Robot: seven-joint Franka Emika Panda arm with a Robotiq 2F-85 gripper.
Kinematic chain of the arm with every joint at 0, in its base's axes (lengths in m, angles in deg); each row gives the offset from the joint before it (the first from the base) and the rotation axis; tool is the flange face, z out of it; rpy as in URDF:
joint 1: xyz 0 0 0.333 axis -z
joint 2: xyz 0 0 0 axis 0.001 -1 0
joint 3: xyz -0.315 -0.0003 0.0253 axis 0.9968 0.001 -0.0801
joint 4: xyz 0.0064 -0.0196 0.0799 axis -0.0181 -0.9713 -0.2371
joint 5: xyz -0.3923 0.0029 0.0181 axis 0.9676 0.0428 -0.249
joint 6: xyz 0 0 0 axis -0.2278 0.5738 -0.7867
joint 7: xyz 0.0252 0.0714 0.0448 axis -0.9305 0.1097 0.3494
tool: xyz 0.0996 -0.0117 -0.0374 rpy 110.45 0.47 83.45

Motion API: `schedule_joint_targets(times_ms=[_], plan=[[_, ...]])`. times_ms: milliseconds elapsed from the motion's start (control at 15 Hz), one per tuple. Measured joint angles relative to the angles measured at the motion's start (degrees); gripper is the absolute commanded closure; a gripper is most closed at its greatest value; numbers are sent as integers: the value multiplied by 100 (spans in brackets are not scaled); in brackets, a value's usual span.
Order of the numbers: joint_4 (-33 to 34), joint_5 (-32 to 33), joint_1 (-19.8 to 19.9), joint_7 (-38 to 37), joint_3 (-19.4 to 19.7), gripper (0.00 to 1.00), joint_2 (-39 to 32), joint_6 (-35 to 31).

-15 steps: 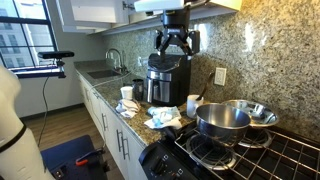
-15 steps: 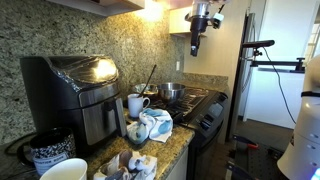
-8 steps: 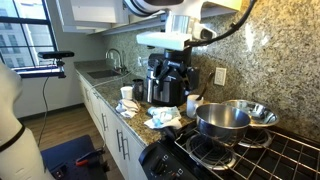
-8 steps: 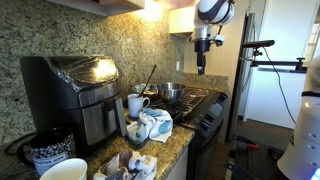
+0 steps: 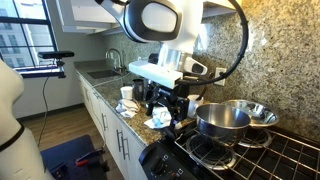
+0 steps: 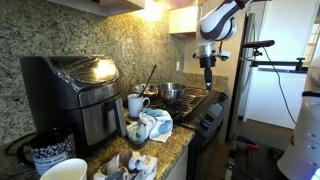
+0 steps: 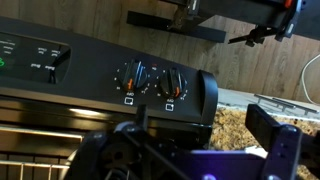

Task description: Twist the first knob on the stove

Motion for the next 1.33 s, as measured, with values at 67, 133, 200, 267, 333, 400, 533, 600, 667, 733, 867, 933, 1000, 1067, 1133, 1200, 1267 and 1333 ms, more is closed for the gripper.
schedule_joint_targets(times_ms=[67,133,200,267,333,400,533,600,667,733,867,933,1000,1067,1133,1200,1267,1333], plan=[[-44,0,7,29,1,0,2,0],[-64,0,9,33,1,0,6,0],[-67,0,9,33,1,0,11,0],[-67,0,9,33,1,0,17,0],[-67,0,9,33,1,0,23,0],[-67,0,9,33,1,0,22,0],[-67,0,8,25,0,0,-28,3],[-69,0,6,25,-1,0,-81,-3],[-71,0,4,25,-2,0,-149,-30],[-75,0,4,25,-3,0,-223,-82],[-96,-1,3,26,-3,0,-405,-288],[-119,-4,2,31,-3,0,-510,-413],[-147,-9,2,33,-4,0,-624,-544],[-174,-18,2,34,-4,0,-743,-674],[-206,-33,2,39,-5,0,-856,-798],[-242,-62,3,52,-5,0,-972,-917],[-276,-101,5,107,-5,0,-1080,-1022],[-305,-153,8,164,-6,0,-1187,-1105]])
